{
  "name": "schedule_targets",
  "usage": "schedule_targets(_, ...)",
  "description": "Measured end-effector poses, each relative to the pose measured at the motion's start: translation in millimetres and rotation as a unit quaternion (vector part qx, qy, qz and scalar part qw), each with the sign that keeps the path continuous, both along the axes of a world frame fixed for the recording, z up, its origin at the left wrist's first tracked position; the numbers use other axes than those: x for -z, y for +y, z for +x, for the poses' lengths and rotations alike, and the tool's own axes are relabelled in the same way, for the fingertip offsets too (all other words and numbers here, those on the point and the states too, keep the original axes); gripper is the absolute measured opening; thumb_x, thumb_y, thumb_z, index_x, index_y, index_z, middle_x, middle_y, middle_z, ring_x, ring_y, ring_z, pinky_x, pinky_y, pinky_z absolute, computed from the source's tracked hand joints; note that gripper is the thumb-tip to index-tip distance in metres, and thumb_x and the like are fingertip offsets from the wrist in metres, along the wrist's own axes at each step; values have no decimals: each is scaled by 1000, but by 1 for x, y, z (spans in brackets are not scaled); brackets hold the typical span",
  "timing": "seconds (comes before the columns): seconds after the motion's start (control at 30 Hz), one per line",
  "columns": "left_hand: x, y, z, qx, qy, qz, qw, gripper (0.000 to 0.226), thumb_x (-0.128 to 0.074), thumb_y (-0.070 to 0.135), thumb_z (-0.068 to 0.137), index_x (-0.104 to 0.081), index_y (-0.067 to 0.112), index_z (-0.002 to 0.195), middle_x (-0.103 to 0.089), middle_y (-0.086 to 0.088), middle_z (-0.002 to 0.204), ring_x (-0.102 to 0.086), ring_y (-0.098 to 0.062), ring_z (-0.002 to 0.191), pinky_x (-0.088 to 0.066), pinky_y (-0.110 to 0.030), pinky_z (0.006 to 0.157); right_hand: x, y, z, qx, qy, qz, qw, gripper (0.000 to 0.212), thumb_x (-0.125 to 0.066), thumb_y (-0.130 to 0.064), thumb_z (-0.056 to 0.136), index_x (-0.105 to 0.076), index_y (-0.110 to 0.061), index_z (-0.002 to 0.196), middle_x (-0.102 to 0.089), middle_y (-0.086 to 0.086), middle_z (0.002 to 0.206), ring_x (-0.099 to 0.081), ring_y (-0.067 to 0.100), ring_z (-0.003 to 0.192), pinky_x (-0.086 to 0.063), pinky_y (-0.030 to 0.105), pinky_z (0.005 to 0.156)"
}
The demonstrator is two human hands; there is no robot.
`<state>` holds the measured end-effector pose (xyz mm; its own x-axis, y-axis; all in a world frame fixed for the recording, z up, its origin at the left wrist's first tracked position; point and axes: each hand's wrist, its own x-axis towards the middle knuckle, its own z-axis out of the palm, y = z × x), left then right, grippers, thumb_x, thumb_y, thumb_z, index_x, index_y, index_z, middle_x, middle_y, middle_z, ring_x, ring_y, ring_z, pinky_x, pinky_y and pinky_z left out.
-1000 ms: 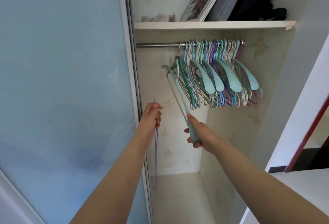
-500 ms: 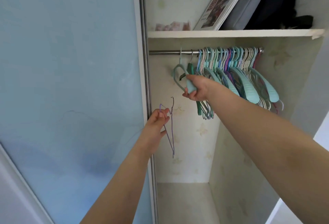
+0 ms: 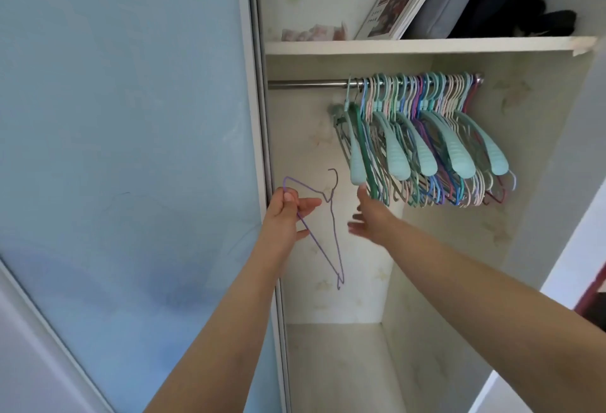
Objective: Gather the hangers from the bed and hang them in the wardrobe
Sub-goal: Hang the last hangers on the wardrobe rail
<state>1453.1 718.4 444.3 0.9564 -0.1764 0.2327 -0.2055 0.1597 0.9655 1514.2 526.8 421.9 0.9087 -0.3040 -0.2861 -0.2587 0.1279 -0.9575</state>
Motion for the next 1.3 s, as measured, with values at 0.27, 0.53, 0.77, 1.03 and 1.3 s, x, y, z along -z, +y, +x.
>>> schedule_targets(0.27, -32, 20, -7, 64, -6, -12, 998, 30, -23, 31, 106, -41, 21, 84, -70, -5, 84, -67, -29, 103, -54, -56, 79, 134, -5, -88, -104, 48, -174, 978, 65, -22, -68, 91, -55, -14, 79, -66, 11, 100, -61, 19, 88, -45, 23, 81)
schedule_targets(0.53, -26, 3, -13, 17, 1, 99, 995, 32, -39, 40, 101, -44, 24, 128, -56, 0, 128, -60, -17, 111, -56, -43, 87, 168, 4, -124, -86, 104, -63, 989, 47, -36, -57, 96, -31, -22, 64, -32, -5, 48, -19, 13, 47, -13, 18, 45)
schedule_targets(0.77, -7, 12, -17, 54, 20, 252, 966, 45, -41, 41, 100, -42, 18, 139, -46, 1, 139, -46, -10, 115, -46, -37, 101, 176, 8, -130, 1, 100, -54, 994, 30, -38, -24, 102, -60, -6, 94, -37, -1, 46, -25, 13, 40, -17, 16, 40)
schedule_targets(1.03, 15, 26, -8, 36, 26, 339, 940, 36, -44, 42, 99, -54, 21, 126, -55, 1, 123, -52, -17, 115, -41, -39, 105, 72, 46, -99, -135, 6, -700, 701, 39, -38, -10, 94, -40, -9, 133, -67, 11, 105, -65, 33, 93, -42, 32, 68)
schedule_targets(1.3, 0, 26, -9, 58, 35, 252, 966, 29, -38, 9, 97, -52, 17, 122, -65, -1, 116, -63, -18, 102, -47, -31, 86, -69, 50, -44, 57, -49, -748, 660, 59, -41, 3, 88, -23, 3, 145, -67, 19, 105, -66, 36, 93, -48, 37, 69)
